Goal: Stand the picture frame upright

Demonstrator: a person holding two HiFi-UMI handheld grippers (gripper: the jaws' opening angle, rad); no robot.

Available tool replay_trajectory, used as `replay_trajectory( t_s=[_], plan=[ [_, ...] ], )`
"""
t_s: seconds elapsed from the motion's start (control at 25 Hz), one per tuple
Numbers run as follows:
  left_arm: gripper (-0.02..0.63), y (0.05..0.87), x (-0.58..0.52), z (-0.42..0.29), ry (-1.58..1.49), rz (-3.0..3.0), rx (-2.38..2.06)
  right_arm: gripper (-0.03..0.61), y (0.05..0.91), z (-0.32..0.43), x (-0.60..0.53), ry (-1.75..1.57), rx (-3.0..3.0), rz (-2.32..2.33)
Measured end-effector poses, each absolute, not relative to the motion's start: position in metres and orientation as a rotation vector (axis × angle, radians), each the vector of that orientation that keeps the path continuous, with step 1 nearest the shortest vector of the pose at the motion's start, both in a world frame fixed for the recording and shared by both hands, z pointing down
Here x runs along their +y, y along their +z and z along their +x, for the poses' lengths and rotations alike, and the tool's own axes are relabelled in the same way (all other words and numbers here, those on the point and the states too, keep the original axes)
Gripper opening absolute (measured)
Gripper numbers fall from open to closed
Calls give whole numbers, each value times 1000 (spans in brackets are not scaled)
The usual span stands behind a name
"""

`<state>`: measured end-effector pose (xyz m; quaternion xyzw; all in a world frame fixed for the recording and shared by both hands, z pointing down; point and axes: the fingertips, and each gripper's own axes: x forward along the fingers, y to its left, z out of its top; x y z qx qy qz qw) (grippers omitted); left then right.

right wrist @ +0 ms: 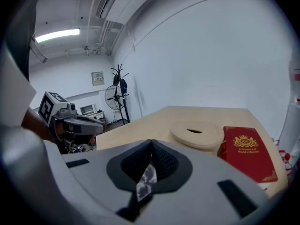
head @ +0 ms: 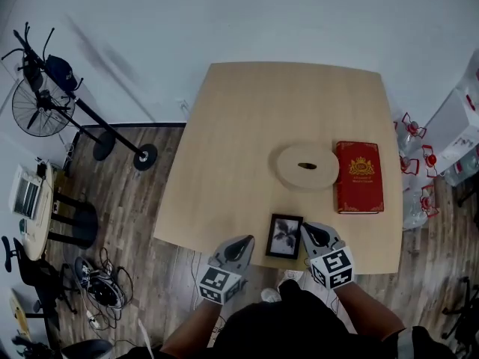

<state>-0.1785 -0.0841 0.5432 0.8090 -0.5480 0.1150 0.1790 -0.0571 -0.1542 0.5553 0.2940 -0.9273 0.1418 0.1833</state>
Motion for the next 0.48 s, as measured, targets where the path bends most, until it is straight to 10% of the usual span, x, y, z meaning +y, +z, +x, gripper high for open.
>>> replay_trajectory(
  t_s=[0.48],
  plan=[
    [0,541,-129,-176,349,2323,-1504,9,577,-64,-169,470,-2566,787]
  ],
)
